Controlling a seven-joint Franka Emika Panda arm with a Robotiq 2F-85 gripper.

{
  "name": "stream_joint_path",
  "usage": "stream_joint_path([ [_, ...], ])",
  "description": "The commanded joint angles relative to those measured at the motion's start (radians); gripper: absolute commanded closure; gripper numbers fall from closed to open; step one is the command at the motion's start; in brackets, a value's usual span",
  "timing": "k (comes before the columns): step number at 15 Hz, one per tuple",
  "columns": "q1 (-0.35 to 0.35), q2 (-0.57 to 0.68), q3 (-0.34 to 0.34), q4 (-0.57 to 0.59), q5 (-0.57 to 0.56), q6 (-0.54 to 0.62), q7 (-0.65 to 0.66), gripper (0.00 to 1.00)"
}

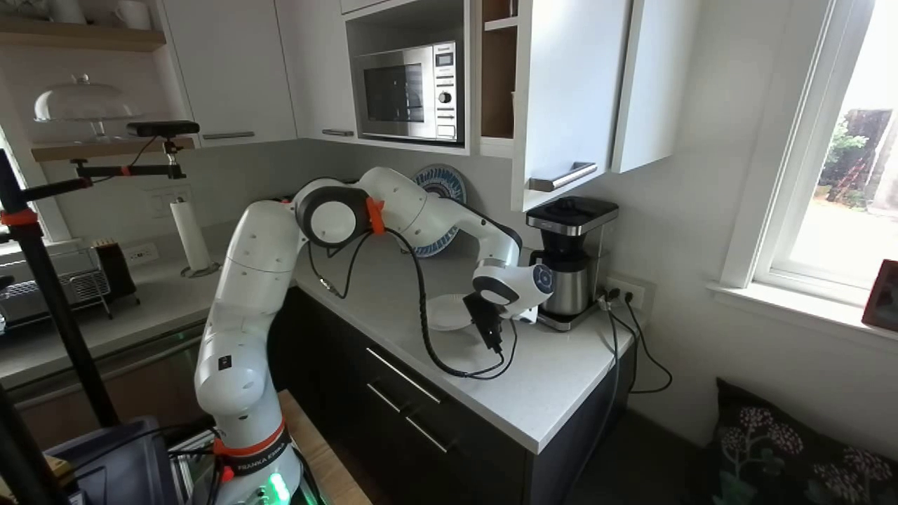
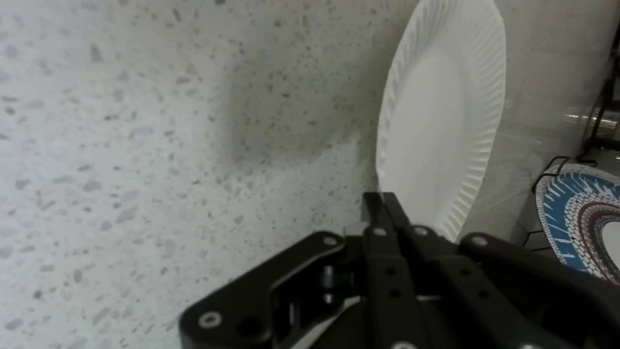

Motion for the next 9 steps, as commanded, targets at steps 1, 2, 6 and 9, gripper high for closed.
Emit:
stream_joint_path([
  [1, -0.017, -0.063, 0.009, -0.014, 0.033, -0.045, -0.004, 1.00],
  [2, -0.017, -0.093, 0.005, -0.020, 0.036, -0.058, -0.003, 1.00],
  [6, -0.019, -0.199, -0.013, -0.027, 0.074, -0.140, 0.023, 1.00],
  [9, -0.017, -0.272, -0.035, -0.028, 0.106, -0.191, 0.052, 1.00],
])
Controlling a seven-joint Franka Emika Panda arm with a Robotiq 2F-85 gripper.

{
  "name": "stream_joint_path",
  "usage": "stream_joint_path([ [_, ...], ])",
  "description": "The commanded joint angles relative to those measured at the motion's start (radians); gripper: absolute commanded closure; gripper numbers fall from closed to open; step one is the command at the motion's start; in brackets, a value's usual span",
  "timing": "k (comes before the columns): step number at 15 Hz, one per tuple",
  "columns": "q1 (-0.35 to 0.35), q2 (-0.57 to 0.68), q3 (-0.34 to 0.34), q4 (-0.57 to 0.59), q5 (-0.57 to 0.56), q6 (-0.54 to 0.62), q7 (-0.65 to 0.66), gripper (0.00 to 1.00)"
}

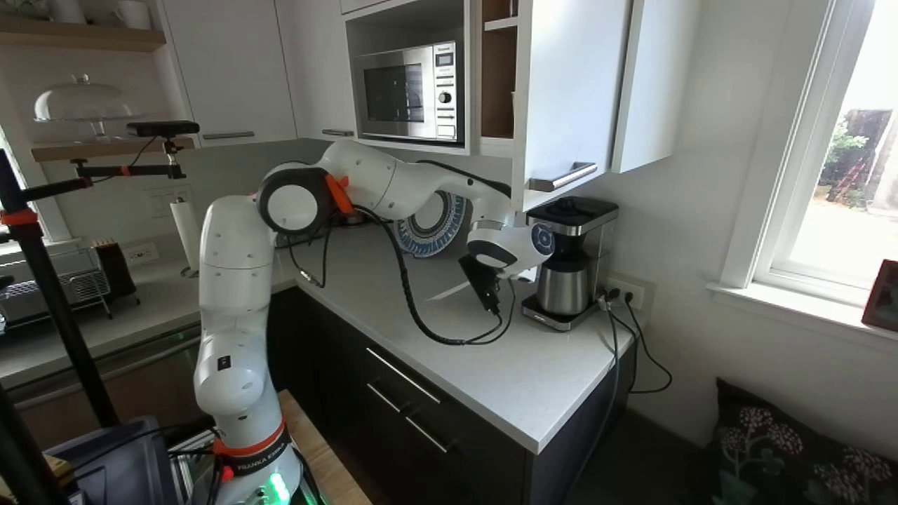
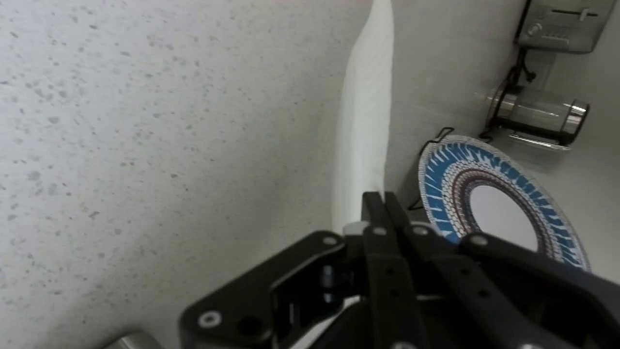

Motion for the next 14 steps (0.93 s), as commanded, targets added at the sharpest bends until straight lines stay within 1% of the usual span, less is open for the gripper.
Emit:
stream_joint_path([
  [1, -0.001, -0.102, -0.027, -0.034, 0.056, -0.045, 0.049, 1.00],
  [7, 0.006, -0.239, -0.066, -0.072, 0.090, -0.054, 0.186, 1.00],
  [11, 0.020, -0.333, -0.072, -0.120, 0.083, 0.021, 0.302, 1.00],
  [13, 0.031, -0.376, -0.059, -0.153, 0.069, 0.108, 0.371, 1.00],
  [14, 0.035, -0.390, -0.058, -0.165, 0.072, 0.129, 0.387, 1.00],
])
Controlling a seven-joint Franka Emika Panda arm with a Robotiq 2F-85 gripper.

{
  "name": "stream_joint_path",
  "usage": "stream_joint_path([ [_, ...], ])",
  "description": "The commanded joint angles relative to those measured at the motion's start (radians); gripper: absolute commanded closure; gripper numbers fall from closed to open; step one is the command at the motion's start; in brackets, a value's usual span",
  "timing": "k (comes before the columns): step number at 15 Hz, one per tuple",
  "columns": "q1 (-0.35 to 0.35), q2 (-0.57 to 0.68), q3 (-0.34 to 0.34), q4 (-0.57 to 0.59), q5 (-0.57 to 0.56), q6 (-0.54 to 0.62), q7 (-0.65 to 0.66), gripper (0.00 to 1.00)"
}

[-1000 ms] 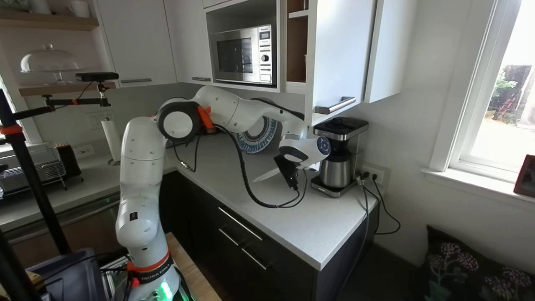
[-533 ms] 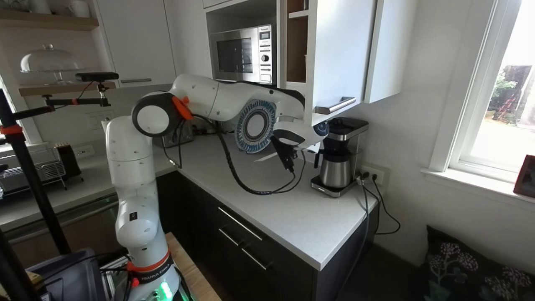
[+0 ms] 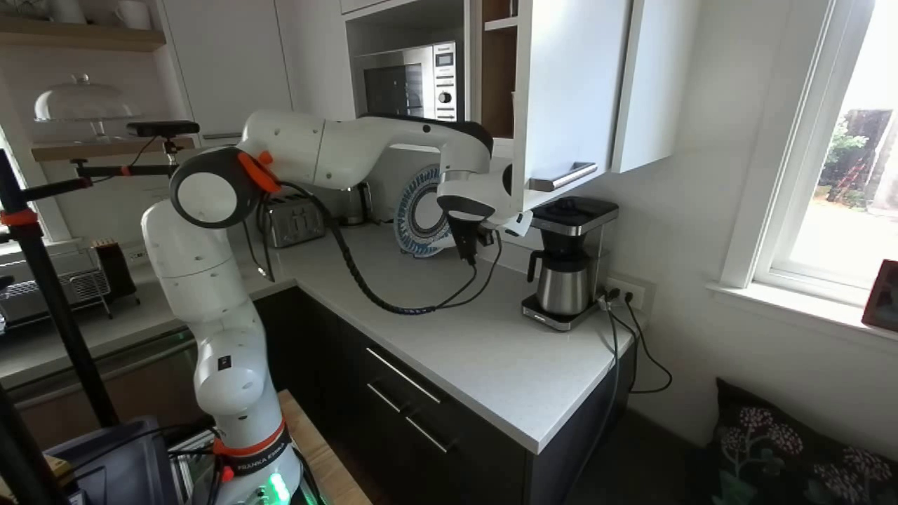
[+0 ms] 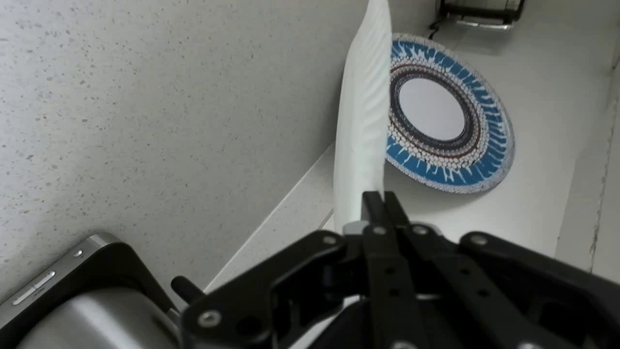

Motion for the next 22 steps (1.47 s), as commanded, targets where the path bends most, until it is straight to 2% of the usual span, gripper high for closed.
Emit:
stream_joint_path([
  [1, 0.033, -0.101, 0.005, -0.098, 0.001, 0.121, 0.084, 1.00],
  [5, 0.045, -0.190, 0.002, -0.131, -0.008, 0.150, 0.061, 1.00],
  [7, 0.041, -0.244, 0.009, -0.145, -0.055, 0.182, 0.089, 1.00],
  [12, 0.021, -0.357, -0.007, -0.158, -0.177, 0.167, 0.202, 1.00],
  [17, 0.008, -0.454, -0.043, -0.180, -0.165, 0.200, 0.263, 1.00],
  [18, 0.034, -0.395, -0.054, -0.127, -0.160, 0.170, 0.233, 0.99],
  [22, 0.026, -0.435, -0.062, -0.145, -0.160, 0.175, 0.249, 0.99],
])
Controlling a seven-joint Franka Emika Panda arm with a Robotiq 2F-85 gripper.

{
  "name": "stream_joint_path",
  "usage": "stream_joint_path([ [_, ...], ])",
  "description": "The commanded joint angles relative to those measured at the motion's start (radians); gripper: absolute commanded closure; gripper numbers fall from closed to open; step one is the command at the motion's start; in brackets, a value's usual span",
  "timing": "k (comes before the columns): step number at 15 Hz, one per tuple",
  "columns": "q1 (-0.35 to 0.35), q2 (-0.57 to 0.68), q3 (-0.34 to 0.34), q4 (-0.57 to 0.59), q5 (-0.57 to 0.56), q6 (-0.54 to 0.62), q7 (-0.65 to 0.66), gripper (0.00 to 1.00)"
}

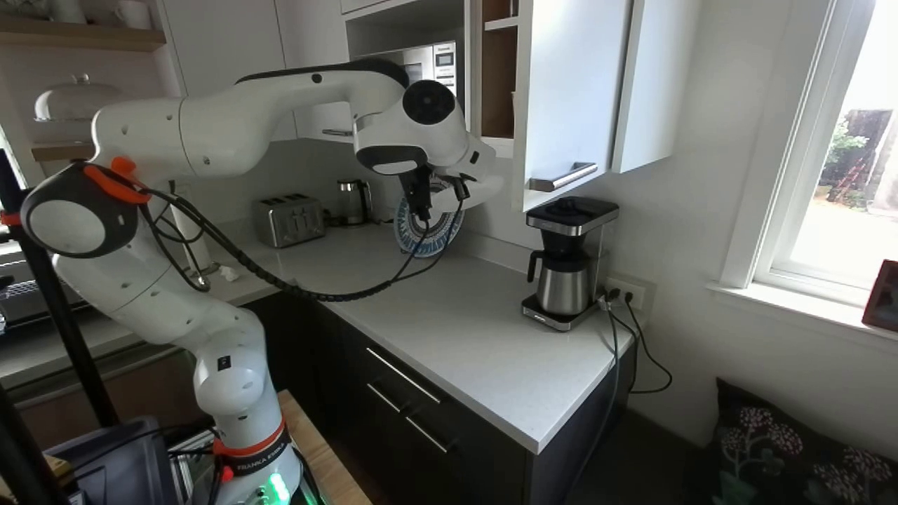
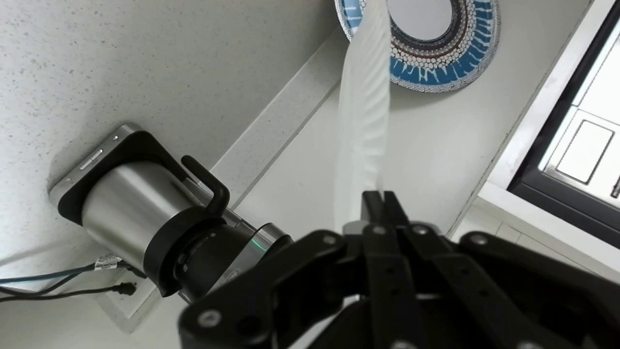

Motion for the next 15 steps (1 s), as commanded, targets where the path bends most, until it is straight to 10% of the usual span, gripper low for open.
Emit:
stream_joint_path([
  [1, 0.021, 0.000, -0.016, 0.003, -0.011, 0.004, 0.007, 0.99],
  [15, 0.019, -0.046, -0.067, 0.193, -0.014, -0.020, 0.060, 1.00],
])
